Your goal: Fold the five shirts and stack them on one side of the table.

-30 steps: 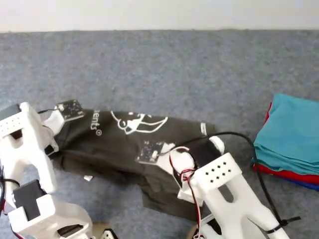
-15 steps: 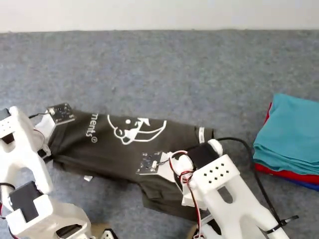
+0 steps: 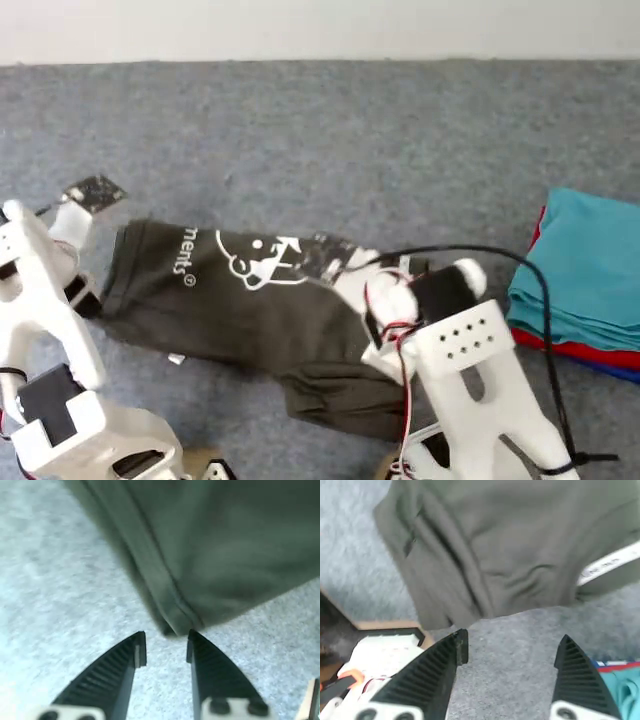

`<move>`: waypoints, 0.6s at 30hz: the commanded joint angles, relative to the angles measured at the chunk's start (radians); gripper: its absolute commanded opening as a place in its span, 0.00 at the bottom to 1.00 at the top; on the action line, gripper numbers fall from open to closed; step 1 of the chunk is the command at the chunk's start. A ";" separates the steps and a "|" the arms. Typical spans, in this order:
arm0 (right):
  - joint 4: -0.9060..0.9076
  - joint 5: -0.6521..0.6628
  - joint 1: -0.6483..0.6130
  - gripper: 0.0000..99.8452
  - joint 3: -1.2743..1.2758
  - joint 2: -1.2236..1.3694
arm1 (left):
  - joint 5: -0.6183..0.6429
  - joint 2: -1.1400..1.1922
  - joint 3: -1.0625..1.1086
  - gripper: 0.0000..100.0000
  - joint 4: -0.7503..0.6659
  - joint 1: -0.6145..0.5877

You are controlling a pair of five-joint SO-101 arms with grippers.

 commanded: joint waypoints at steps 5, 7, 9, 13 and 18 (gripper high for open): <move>-0.150 -0.012 0.166 0.28 -0.078 -0.005 | 0.038 -0.052 -0.260 0.14 0.123 0.011; -0.222 -0.034 0.180 0.26 -0.078 0.013 | 0.094 -0.051 -0.305 0.14 0.110 0.023; -0.306 -0.078 0.180 0.20 -0.078 0.065 | 0.186 -0.041 -0.325 0.14 0.060 0.054; -0.481 -0.107 0.183 0.01 -0.086 0.251 | 0.437 -0.040 -0.260 0.13 -0.129 0.147; -0.561 -0.152 0.220 0.05 -0.186 0.486 | 0.563 -0.040 -0.102 0.03 -0.321 0.258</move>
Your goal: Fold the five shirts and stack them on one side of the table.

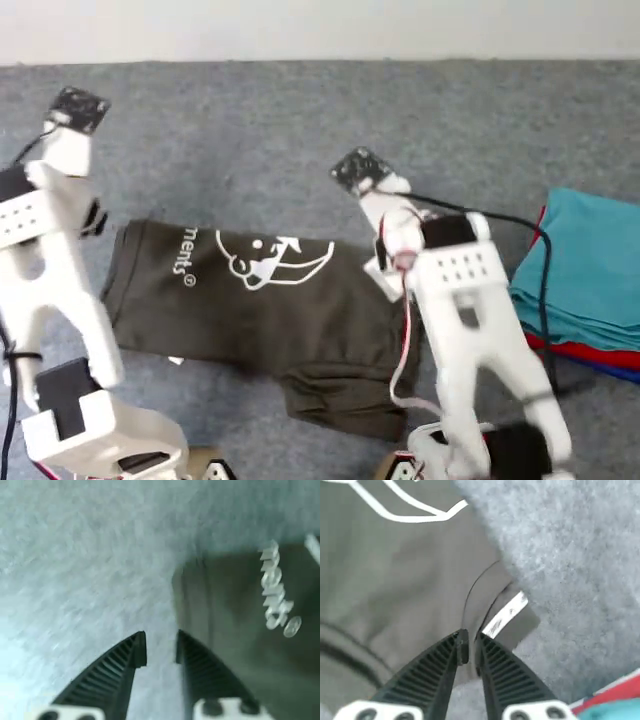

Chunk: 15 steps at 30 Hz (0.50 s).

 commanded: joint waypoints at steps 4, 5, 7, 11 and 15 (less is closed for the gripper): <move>0.051 -0.178 0.056 0.09 -0.264 0.252 | 0.060 -0.040 0.176 0.02 -0.173 0.107; 0.107 -0.193 0.056 0.12 -0.319 0.292 | 0.084 -0.040 0.188 0.02 -0.176 0.107; 0.220 -0.222 0.051 0.21 -0.428 0.364 | 0.133 -0.040 0.194 0.04 -0.173 0.100; 0.363 -0.315 0.054 0.30 -0.612 0.518 | 0.186 -0.040 0.196 0.10 -0.172 0.071; 0.441 -0.328 0.050 0.30 -0.750 0.682 | 0.203 -0.040 0.196 0.10 -0.170 0.068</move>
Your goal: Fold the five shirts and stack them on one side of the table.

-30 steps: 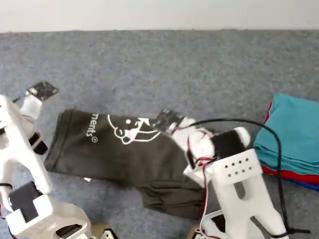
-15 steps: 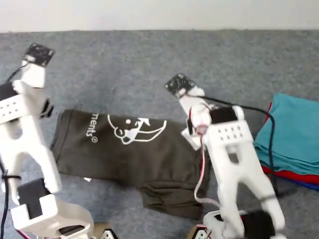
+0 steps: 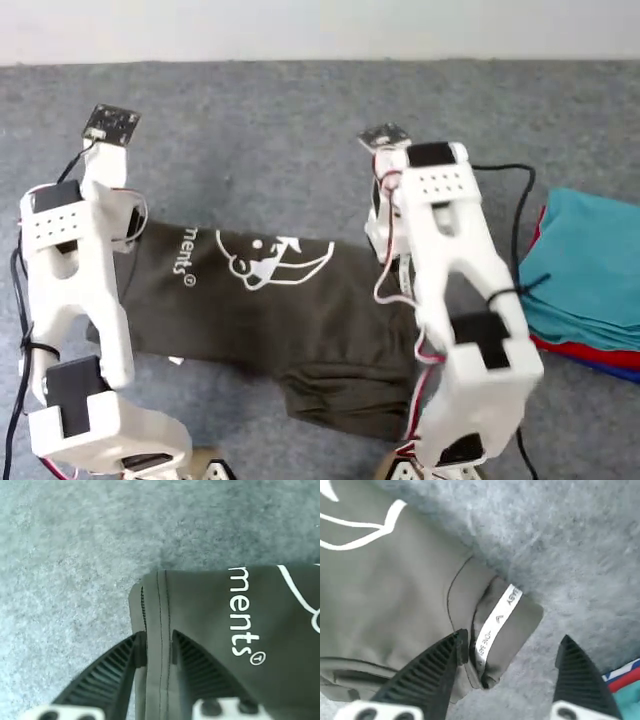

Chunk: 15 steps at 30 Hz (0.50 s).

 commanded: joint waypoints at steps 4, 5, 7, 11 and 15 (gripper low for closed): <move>0.082 -0.035 0.002 0.30 -0.213 0.196 | 0.020 -0.040 -0.002 0.10 -0.008 -0.006; 0.088 -0.044 0.002 0.30 -0.232 0.225 | 0.021 -0.040 -0.002 0.10 0.003 -0.006; 0.102 -0.054 -0.001 0.30 -0.259 0.274 | 0.021 -0.040 -0.001 0.10 0.020 -0.005; 0.116 -0.051 -0.008 0.24 -0.290 0.334 | 0.026 -0.040 -0.001 0.10 0.046 -0.006; 0.110 0.031 -0.004 0.05 -0.296 0.372 | 0.026 -0.040 -0.001 0.10 0.051 -0.006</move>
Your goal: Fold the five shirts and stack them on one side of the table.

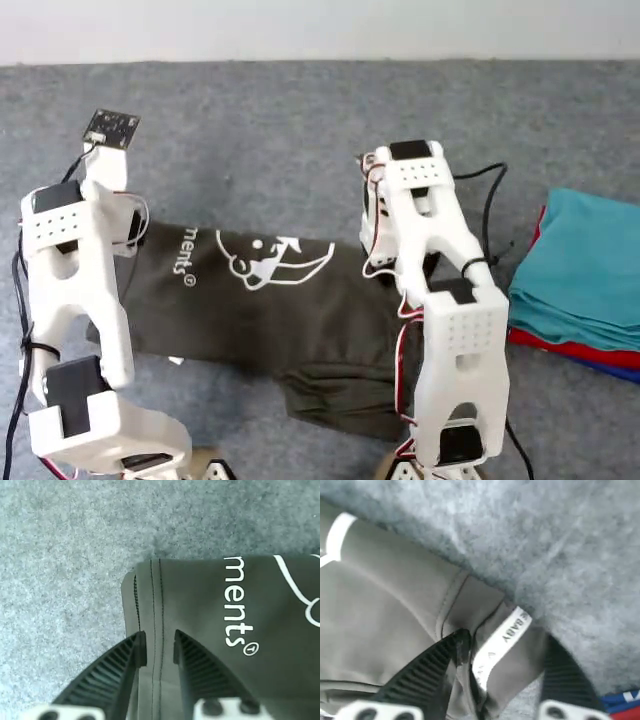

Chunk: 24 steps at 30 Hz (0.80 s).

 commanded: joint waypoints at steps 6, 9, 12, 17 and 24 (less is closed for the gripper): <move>0.005 0.152 -0.004 0.01 -0.051 -0.019 | 0.011 -0.040 -0.005 0.10 0.008 -0.006; -0.010 0.219 -0.001 0.01 -0.130 -0.030 | 0.011 -0.041 -0.005 0.10 0.009 -0.006; -0.059 0.308 0.004 0.01 -0.230 -0.030 | 0.011 -0.049 -0.005 0.10 0.017 -0.006; -0.214 0.437 0.012 0.01 -0.270 0.013 | 0.011 -0.051 -0.010 0.10 0.055 -0.003; -0.151 0.431 0.051 0.16 -0.296 0.070 | 0.008 -0.051 -0.012 0.10 0.089 -0.006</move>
